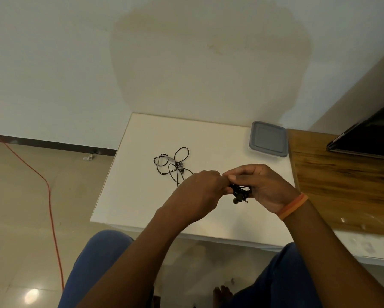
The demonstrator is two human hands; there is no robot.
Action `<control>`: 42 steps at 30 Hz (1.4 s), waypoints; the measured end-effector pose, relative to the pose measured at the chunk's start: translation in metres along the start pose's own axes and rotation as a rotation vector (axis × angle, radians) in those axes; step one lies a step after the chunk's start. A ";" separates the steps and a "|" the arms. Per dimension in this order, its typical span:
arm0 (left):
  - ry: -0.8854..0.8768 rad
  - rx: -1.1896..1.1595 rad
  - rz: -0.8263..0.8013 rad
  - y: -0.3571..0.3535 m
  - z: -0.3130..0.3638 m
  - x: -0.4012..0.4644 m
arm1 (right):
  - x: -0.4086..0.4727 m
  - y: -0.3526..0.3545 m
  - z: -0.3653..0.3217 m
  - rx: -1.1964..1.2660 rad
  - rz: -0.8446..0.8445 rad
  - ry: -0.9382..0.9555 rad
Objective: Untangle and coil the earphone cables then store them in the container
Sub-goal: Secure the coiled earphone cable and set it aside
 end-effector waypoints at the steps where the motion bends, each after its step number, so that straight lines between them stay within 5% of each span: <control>1: 0.019 0.002 -0.009 -0.002 -0.003 0.001 | 0.000 0.002 -0.002 0.005 0.051 0.017; 10: 0.146 0.110 -0.001 -0.015 -0.014 0.004 | -0.009 0.004 -0.043 -0.764 0.344 0.365; 14: 0.193 0.028 0.042 -0.009 -0.023 0.005 | -0.010 -0.004 -0.044 -0.765 0.331 0.453; 20: 0.607 -1.105 0.001 -0.037 -0.056 -0.010 | -0.018 -0.021 -0.043 -0.823 0.393 0.630; 26: 0.723 -1.727 -0.245 -0.047 -0.055 -0.018 | -0.035 -0.044 -0.051 -1.013 0.538 0.813; 37: 0.630 -1.839 0.031 -0.035 -0.066 -0.011 | -0.031 -0.068 -0.035 -1.484 0.594 0.715; 42: 0.621 -1.709 0.089 -0.032 -0.073 -0.012 | -0.040 -0.060 -0.040 -1.427 0.654 0.803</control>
Point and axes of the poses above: each hand's wrist, its own x-axis towards the middle knuckle, its own y-axis out of the back of the hand, z = x × y, the point moved 9 cm from there along x, towards the middle knuckle, and after that the axes turned 1 degree about -y, right-handed, at the moved point
